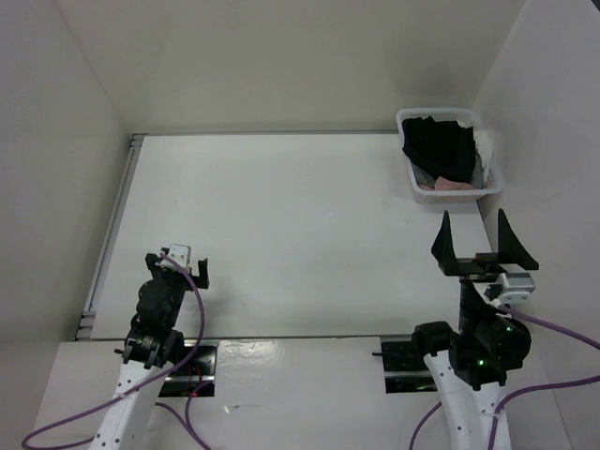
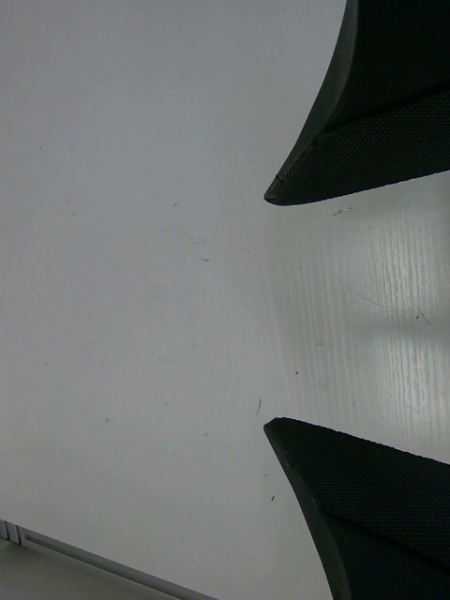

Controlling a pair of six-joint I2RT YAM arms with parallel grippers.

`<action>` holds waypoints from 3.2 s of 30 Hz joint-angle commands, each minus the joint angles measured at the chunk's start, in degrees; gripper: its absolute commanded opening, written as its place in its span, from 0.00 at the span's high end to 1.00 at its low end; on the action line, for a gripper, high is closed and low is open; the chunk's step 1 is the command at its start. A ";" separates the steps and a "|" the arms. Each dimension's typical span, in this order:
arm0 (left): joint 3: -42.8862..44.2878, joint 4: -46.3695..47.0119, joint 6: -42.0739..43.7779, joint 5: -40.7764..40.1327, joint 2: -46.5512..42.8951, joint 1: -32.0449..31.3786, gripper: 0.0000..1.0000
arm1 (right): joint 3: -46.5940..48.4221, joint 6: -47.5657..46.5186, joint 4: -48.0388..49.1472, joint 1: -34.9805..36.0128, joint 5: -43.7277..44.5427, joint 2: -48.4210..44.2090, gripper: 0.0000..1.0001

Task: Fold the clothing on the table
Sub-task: Grab the skirt from the pile

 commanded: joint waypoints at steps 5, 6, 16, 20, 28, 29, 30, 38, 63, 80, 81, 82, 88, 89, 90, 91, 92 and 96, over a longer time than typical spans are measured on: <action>-2.39 2.43 -1.28 -0.72 -6.84 -0.24 0.00 | 1.23 -13.98 1.77 -0.32 -8.63 -4.23 0.02; -2.39 2.43 -1.28 -0.72 -6.84 -0.24 0.00 | 2.02 -14.71 -0.36 -0.32 -10.82 -4.23 0.02; -2.39 2.43 -1.28 -0.72 -6.84 -0.24 0.00 | 5.87 -27.27 -16.49 -0.32 -15.66 -4.76 0.02; -2.39 2.43 -1.28 -0.72 -6.84 -0.24 0.00 | 7.56 -29.14 -22.53 -0.32 -15.25 -4.76 0.02; 2.08 0.68 10.06 5.98 -6.84 -0.24 0.00 | 10.11 -31.34 -27.46 -0.32 -5.66 -4.76 0.02; 2.79 0.68 10.06 5.96 -6.84 -0.24 0.00 | 10.63 -30.80 -27.46 -0.32 -5.13 -4.76 0.02; 4.53 1.20 9.01 3.96 -6.84 -0.24 0.00 | 11.16 -29.67 -27.46 -0.32 -5.13 -4.76 0.02; 15.44 4.64 10.93 6.12 -6.23 -0.24 0.00 | 12.30 -23.78 -22.54 -0.32 -0.47 -1.96 0.02; 75.29 -34.46 5.69 -29.20 47.19 0.82 0.00 | 50.79 1.28 -55.73 -10.68 -9.50 47.26 0.02; 68.35 -30.79 -2.50 -8.03 65.01 6.60 0.00 | 56.78 6.37 -61.74 -17.11 -17.10 81.01 0.02; 69.40 -32.53 -3.21 -5.23 67.40 7.40 0.00 | 56.78 6.38 -61.04 -16.59 -15.25 82.94 0.02; 70.37 -33.16 -4.00 -3.72 69.86 8.19 0.00 | 57.48 7.51 -61.03 -15.80 -12.19 83.83 0.02; 74.51 -32.99 -5.23 4.81 80.78 13.02 0.00 | 56.64 2.96 -58.06 -8.33 4.36 81.85 0.02; 74.51 -32.20 -5.24 6.04 80.78 13.03 0.00 | 54.00 0.17 -56.22 -7.71 3.41 79.21 0.02; 74.51 -31.50 -5.24 6.05 80.78 13.03 0.00 | 51.36 -0.64 -52.54 -7.19 1.40 76.57 0.02; 74.51 -31.49 -5.24 6.05 80.78 13.03 0.00 | 47.85 -0.65 -51.11 -7.18 1.38 74.37 0.02; 74.51 -31.49 -6.19 6.05 80.78 13.03 0.00 | 47.29 -1.17 -50.40 -6.57 1.38 72.17 0.02; 75.13 -31.49 -6.73 6.66 80.78 13.56 0.00 | 53.25 0.84 -53.64 -9.80 0.85 77.41 0.02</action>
